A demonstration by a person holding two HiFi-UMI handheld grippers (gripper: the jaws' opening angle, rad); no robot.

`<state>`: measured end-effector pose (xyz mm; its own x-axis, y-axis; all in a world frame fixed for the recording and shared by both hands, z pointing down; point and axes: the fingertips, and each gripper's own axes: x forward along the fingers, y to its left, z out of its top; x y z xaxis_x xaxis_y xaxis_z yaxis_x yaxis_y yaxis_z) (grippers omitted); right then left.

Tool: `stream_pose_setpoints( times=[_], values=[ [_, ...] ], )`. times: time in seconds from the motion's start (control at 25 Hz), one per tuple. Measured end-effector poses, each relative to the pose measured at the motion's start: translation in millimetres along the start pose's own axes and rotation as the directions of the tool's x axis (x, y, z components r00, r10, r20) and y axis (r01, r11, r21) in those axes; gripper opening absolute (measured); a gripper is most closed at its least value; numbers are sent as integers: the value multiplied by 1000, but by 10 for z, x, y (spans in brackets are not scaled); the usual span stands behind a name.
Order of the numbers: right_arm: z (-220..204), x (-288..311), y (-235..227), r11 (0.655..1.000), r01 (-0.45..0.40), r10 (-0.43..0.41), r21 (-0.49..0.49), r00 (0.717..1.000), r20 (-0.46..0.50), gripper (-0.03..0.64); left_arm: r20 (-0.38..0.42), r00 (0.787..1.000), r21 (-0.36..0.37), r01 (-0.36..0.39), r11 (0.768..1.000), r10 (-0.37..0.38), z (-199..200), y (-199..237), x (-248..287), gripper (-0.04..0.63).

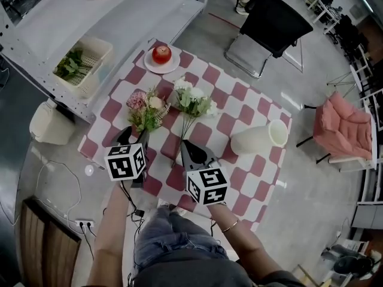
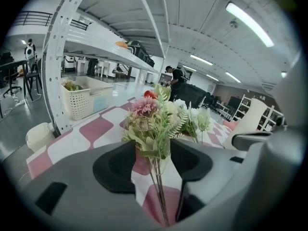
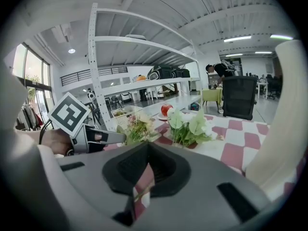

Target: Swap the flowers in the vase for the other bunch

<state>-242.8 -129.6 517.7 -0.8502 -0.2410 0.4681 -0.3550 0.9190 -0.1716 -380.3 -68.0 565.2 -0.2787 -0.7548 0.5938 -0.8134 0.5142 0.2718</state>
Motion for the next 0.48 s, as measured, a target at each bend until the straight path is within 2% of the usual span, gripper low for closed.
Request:
stream_pose_setpoints(
  times=[0.2,0.48],
  values=[
    [14,191,64,1000,-25,25,-2,1000,-14,9,-17,1000,-30,13,999,-14,-23,46,189,238],
    [-31,301,-76,1000,-12,13,15,999,-37,9,-54,998,-95,24,995,-29,-57,86,410,236]
  ],
)
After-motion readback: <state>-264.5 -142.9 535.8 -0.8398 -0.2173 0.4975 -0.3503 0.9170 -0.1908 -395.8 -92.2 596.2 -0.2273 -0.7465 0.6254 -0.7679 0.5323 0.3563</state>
